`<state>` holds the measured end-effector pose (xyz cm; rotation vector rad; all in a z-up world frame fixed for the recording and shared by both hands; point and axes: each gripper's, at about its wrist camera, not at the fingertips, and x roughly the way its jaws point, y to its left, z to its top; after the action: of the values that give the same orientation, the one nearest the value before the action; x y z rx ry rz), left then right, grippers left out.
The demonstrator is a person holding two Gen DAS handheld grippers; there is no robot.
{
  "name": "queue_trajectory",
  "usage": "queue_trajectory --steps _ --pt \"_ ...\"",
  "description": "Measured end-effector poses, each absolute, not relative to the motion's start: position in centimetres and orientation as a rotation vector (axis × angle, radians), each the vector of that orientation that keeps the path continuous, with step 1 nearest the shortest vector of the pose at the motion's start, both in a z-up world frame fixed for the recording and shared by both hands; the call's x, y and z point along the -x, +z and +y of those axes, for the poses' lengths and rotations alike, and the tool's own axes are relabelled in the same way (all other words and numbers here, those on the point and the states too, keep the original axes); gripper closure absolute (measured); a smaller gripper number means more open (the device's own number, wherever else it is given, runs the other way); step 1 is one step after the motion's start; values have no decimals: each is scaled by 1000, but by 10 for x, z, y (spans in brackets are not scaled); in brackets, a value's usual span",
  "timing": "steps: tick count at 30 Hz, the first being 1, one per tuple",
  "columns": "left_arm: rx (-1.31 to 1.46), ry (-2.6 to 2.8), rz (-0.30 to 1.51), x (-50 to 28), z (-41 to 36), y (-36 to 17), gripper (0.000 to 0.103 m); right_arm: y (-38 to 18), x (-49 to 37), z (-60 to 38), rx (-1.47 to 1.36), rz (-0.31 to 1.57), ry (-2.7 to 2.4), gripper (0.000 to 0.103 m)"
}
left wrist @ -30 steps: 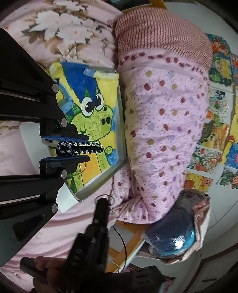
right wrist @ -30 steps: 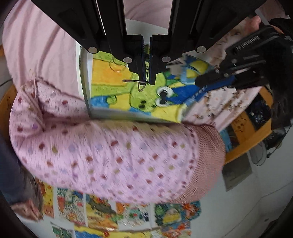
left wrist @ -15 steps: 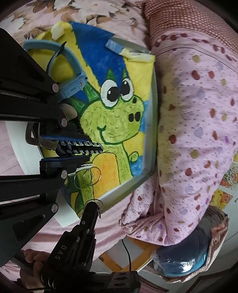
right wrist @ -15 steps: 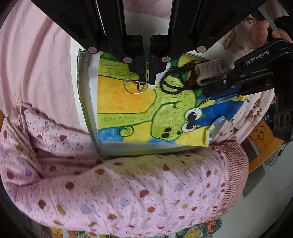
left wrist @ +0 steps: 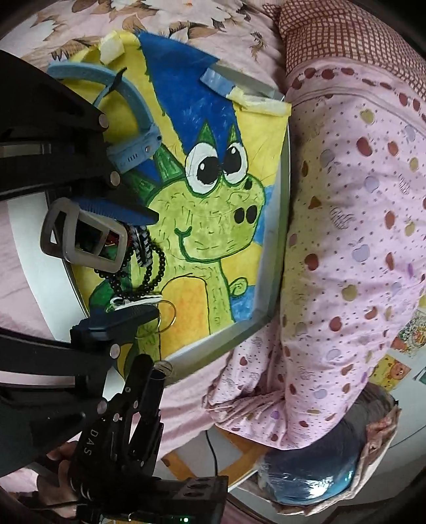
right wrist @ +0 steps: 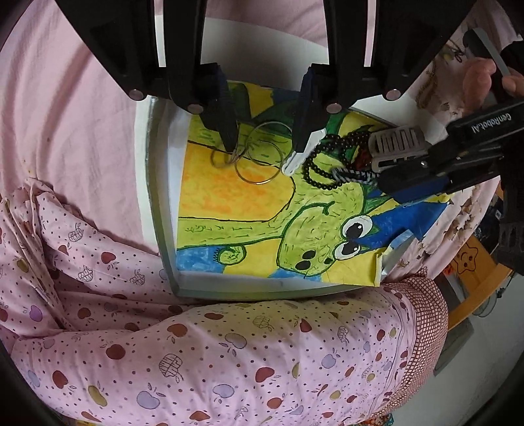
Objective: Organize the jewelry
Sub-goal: 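Lift both tools away from the tray back over the jewelry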
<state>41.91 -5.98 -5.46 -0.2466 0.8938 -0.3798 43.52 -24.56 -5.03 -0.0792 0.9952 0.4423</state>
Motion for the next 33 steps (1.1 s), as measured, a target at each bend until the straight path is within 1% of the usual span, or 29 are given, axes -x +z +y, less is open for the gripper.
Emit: queue_trajectory --steps 2,4,5,6,8,9,10,11,13,15,16,17,18,19,28,33 --pt "244 -369 891 -416 -57 -49 58 -45 -434 -246 100 999 445 67" --pt "239 -355 876 -411 -53 -42 49 -39 -431 -245 120 988 446 45" --pt "240 -346 868 -408 -51 -38 41 -35 -428 -244 123 975 442 42" --pt "249 -333 850 -404 -47 -33 39 -32 -425 -244 113 964 438 40" --pt "264 -321 828 -398 -40 -25 38 -28 -420 -244 88 956 423 39" --pt "262 -310 817 -394 -36 -21 37 -25 -415 -244 76 941 411 35" --pt "254 -294 806 -390 -32 -17 35 -21 -409 -243 68 918 393 28" --pt "247 -279 795 -387 -30 -13 31 -18 -405 -243 61 901 383 25" --pt "239 -249 767 -376 -23 -4 31 -9 -393 -242 29 849 368 17" --pt "228 -222 742 -365 -18 5 29 1 -378 -241 -2 796 355 14" --pt "221 -211 724 -358 -15 10 26 5 -372 -241 -16 773 346 10" --pt "216 -196 702 -350 -12 15 14 10 -364 -240 -35 747 343 8" --pt "212 -183 684 -342 -9 20 2 16 -355 -239 -53 721 349 2" --pt "210 -171 659 -334 -7 25 2 21 -346 -237 -59 696 353 0" --pt "143 -148 525 -256 5 59 2 65 -269 -225 -65 495 372 0" --pt "137 -133 486 -220 13 67 2 75 -232 -227 -75 406 346 0"
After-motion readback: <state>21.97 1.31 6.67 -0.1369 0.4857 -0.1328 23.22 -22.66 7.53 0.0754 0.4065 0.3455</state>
